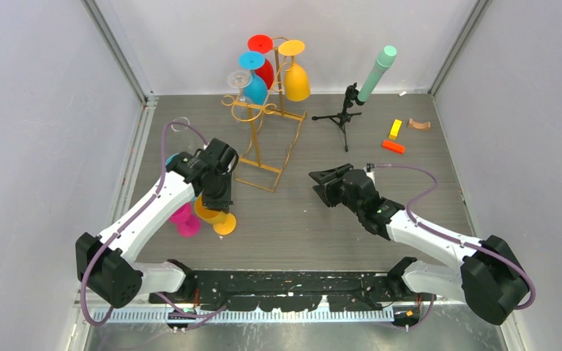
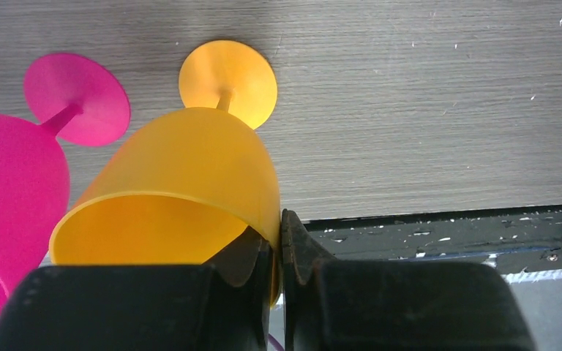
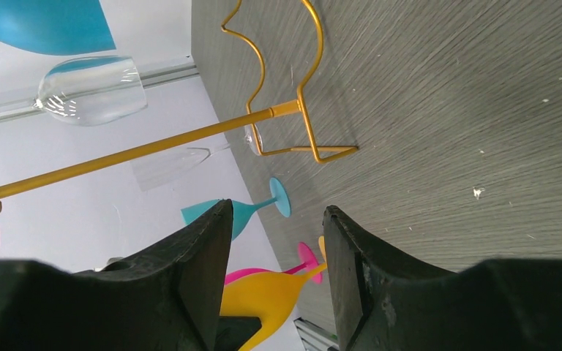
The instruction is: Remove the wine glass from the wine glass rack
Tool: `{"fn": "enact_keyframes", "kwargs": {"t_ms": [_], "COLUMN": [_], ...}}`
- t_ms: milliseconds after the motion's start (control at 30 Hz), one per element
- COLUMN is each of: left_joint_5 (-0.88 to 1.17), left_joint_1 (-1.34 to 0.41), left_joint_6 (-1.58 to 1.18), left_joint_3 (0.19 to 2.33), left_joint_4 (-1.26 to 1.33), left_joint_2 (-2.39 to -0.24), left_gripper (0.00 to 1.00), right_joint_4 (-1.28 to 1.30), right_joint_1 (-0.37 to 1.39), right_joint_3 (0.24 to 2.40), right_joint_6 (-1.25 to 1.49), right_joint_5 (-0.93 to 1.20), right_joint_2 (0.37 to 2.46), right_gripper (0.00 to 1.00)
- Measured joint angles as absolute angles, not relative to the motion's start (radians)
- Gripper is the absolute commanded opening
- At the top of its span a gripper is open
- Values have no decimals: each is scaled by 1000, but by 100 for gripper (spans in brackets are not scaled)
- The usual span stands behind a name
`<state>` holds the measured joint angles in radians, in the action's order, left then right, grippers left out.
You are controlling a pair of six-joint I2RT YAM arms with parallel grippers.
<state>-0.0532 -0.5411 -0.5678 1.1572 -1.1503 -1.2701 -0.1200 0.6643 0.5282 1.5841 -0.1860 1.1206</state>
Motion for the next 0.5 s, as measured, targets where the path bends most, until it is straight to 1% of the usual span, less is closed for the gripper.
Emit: {"fn": "enact_keyframes", "kwargs": {"t_ms": [233,400,500], "left_joint_5": [-79,-94,-105], "left_joint_1": [-542,-541,-542], "left_joint_6": [-568,-567,-567], "left_joint_3": [1157,1159,1179], "left_joint_4": [-1155,-1168,-1177], "left_joint_2": [-1271,-1270,-1266], "left_gripper": [33,39,46], "right_joint_4": [-104,-93,-78], "right_joint_1": [664,664,664], "right_joint_3": [528,529,530], "right_joint_6": [1579,1573,1567], "right_joint_5": [-186,-186,-189], "right_joint_2": [1121,1121,1121], "right_gripper": [54,54,54]}}
